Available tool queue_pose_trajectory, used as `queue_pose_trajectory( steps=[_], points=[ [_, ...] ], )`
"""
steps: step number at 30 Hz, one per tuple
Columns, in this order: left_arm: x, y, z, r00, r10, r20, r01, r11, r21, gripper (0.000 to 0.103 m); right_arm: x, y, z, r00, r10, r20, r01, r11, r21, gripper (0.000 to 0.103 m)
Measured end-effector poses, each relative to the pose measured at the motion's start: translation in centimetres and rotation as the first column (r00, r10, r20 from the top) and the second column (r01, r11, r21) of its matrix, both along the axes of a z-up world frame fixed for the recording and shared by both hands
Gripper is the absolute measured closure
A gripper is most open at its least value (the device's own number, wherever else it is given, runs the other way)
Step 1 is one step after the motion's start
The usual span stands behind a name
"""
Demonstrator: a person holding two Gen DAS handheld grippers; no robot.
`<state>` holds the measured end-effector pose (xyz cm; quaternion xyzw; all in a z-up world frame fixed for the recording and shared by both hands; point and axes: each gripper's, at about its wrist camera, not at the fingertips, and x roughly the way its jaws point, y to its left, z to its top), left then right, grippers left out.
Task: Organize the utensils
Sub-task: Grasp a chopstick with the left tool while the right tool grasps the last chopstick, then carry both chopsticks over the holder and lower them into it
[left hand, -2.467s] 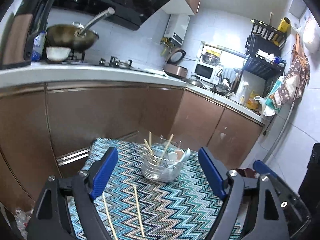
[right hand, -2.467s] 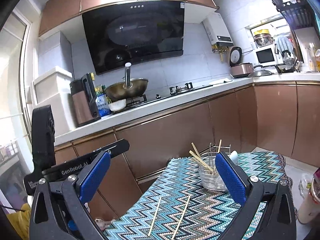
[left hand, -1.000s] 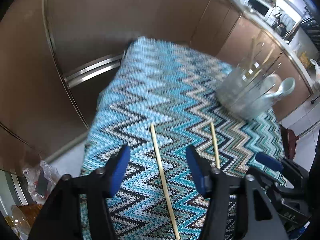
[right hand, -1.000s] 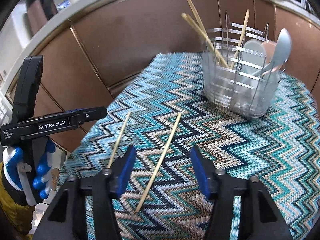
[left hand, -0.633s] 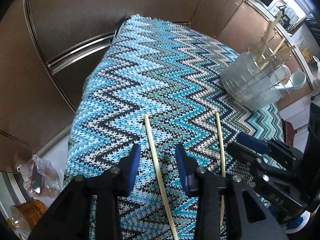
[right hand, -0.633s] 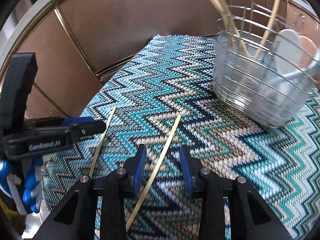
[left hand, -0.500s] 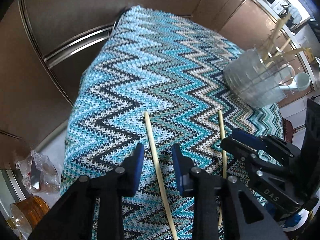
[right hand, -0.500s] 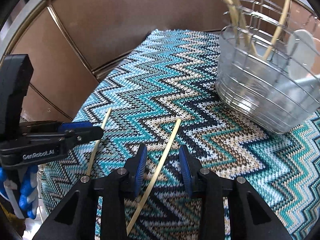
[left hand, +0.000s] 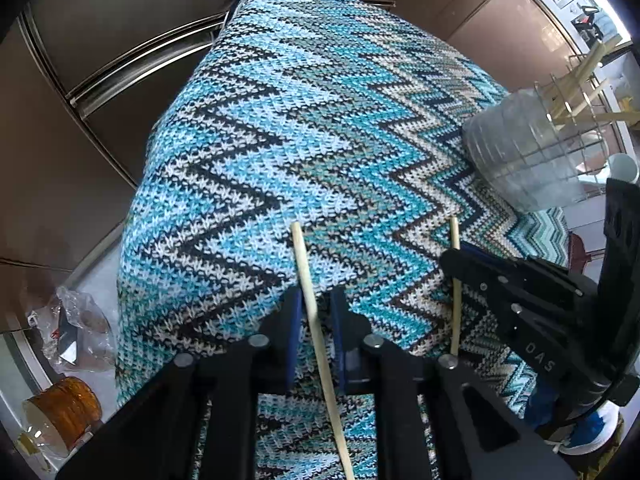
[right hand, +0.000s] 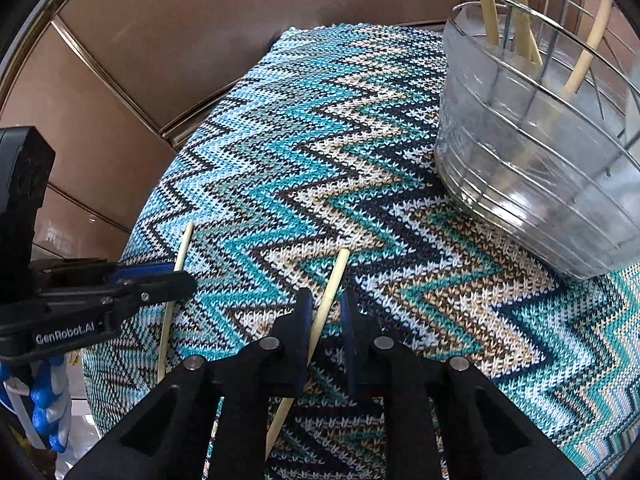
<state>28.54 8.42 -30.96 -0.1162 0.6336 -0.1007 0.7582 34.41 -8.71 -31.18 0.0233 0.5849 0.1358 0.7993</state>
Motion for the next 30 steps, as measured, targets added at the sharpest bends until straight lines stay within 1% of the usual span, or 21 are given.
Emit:
queue_pose_trajectory(
  steps=[2,7,11,13,18,21,25,30],
  points=[
    [0.1,0.1,0.0,1.000,0.012,-0.002,-0.012,1.000,0.002,0.096,0.2,0.4,0.0,1.000,0.001,-0.004,-0.002,1.000,-0.020,0.093],
    [-0.1,0.0,0.0,1.000,0.011,0.020,-0.011,1.000,0.016,0.097,0.1,1.1,0.0,1.000,0.010,0.001,-0.010,0.999,-0.046,0.095],
    [-0.4,0.1,0.1,0.999,0.026,0.027,-0.027,0.999,0.027,0.098,-0.1,1.0,0.4,1.000,0.000,0.017,0.001,0.999,-0.034,0.097],
    [-1.0,0.1,0.4,0.999,0.025,0.049,-0.026,0.999,0.032,0.098,-0.9,0.7,1.1,0.999,0.000,0.036,0.001,1.000,-0.024,0.097],
    [-2.7,-0.2,1.8,0.994,0.017,0.107,-0.021,0.999,0.034,0.098,-3.6,-0.3,3.9,0.993,-0.005,0.117,0.002,1.000,0.021,0.098],
    [-4.0,-0.3,3.1,0.988,0.016,0.152,-0.021,0.999,0.028,0.098,-5.4,-1.0,5.9,0.985,-0.013,0.174,0.005,0.999,0.048,0.098],
    [-5.8,-0.3,5.2,0.977,0.014,0.214,-0.018,1.000,0.016,0.098,-7.9,-2.1,8.4,0.969,-0.044,0.243,0.025,0.996,0.084,0.098],
    [-8.6,-0.7,8.2,0.957,0.002,0.291,-0.006,1.000,0.010,0.098,-11.7,-2.9,11.4,0.946,-0.064,0.319,0.035,0.995,0.097,0.098]
  ],
)
